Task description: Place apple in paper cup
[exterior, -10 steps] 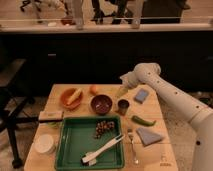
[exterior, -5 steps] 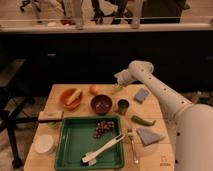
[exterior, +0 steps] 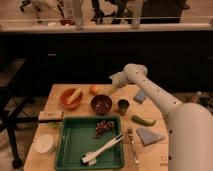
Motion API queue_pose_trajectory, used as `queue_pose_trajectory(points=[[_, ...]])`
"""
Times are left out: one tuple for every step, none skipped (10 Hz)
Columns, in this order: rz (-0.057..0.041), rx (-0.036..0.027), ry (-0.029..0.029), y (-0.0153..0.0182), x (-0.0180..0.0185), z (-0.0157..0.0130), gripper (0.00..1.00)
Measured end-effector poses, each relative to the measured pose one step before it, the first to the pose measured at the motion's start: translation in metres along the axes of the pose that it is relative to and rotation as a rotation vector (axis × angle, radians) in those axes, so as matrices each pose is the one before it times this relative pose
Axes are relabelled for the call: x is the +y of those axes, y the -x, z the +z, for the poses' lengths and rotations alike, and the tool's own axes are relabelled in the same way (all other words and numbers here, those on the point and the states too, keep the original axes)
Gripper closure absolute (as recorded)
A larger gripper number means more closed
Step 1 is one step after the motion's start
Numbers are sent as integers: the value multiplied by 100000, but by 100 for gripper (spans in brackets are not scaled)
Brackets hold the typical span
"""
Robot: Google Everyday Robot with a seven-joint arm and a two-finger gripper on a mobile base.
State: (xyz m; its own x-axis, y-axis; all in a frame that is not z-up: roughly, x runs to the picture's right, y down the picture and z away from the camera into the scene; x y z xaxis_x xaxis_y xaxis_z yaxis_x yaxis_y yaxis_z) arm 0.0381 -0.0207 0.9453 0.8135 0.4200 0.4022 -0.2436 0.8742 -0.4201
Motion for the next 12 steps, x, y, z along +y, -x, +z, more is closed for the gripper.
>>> queue_pose_trajectory(points=[[209, 103, -149, -190, -39, -105, 20], [46, -6, -54, -28, -18, -38, 20], [-46, -9, 55, 35, 19, 37, 20], [-212, -82, 142, 181, 38, 113, 20], [-91, 51, -74, -19, 21, -27, 20], [59, -22, -1685, -3, 167, -287, 20], [-391, -20, -3179, 243, -70, -676, 20], [-1102, -169, -1449, 403, -273, -221, 20], [-1088, -489, -130, 774, -50, 258, 20], [-1648, -632, -412, 655, -380, 136, 20], [-1147, -527, 6, 371, -471, 167, 20], [-1018, -635, 818, 552, -152, 535, 20]])
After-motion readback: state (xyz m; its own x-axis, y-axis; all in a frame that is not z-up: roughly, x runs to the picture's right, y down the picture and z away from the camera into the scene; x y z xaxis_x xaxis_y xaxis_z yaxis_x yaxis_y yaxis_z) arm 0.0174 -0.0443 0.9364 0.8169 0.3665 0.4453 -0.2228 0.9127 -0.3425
